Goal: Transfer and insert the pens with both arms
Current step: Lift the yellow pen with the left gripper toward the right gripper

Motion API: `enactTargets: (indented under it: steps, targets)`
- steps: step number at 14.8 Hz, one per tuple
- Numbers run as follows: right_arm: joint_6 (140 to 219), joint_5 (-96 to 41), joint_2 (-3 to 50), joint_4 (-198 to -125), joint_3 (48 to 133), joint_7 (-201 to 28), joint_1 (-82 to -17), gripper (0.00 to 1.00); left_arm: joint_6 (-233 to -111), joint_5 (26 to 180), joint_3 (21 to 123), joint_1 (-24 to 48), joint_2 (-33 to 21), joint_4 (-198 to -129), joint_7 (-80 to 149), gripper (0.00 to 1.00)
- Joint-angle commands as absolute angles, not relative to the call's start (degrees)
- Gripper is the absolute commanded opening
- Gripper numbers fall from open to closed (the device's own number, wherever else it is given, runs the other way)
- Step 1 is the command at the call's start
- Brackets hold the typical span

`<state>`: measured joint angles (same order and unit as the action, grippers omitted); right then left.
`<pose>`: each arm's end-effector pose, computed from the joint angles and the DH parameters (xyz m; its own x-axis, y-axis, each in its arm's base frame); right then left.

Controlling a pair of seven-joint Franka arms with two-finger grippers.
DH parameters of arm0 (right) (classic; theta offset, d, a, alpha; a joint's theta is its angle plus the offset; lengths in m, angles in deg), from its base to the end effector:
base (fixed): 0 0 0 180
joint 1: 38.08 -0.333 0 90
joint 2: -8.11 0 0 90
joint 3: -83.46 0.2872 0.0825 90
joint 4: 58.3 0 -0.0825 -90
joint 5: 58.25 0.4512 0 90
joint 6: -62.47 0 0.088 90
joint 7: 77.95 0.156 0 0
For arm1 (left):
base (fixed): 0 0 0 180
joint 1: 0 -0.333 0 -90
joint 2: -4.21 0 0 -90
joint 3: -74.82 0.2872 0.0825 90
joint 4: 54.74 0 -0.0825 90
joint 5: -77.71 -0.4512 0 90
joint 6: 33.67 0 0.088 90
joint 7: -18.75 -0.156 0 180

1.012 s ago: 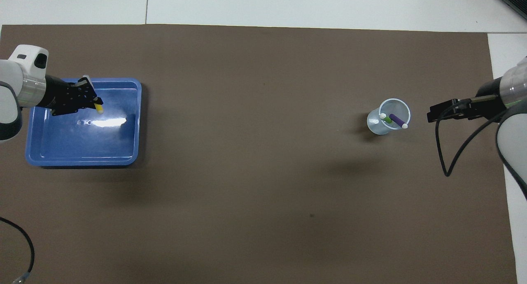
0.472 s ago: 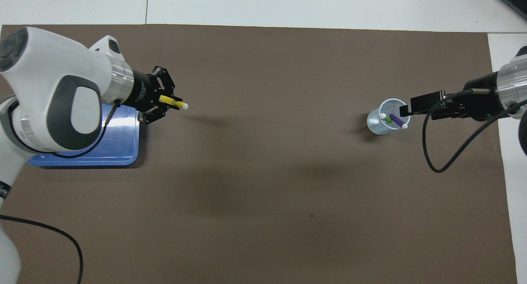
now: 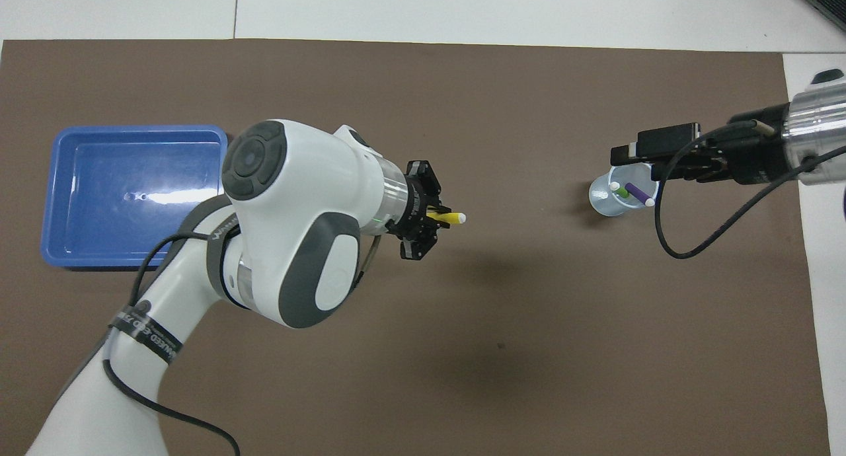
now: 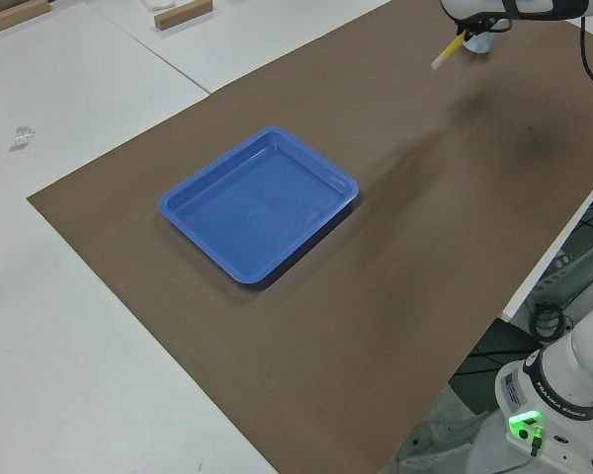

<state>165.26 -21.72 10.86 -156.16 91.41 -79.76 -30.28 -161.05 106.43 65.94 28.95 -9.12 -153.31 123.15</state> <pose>0.6533 0.0795 0.4878 0.9945 -0.1040 0.0135 -0.0760 -0.8036 -0.5903 0.5553 -0.4680 0.3860 0.1422 0.8487 -0.5094 0.9898 -0.1269 0.0650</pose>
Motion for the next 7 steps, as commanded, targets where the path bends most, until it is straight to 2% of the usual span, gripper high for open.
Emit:
enactTargets:
  steps: [1, 7]
  targets:
    - [166.97, -18.97, 9.34, -159.72, 91.64, -79.01, -30.52, 1.00, -168.55, 108.82, 67.35, 33.21, -8.97, -153.70, 131.14, 0.00]
    - [170.83, -19.05, 8.55, -161.48, 91.64, -79.01, -33.59, 1.00, -187.10, 109.09, 66.91, 40.25, -10.90, -153.70, 138.20, 0.00]
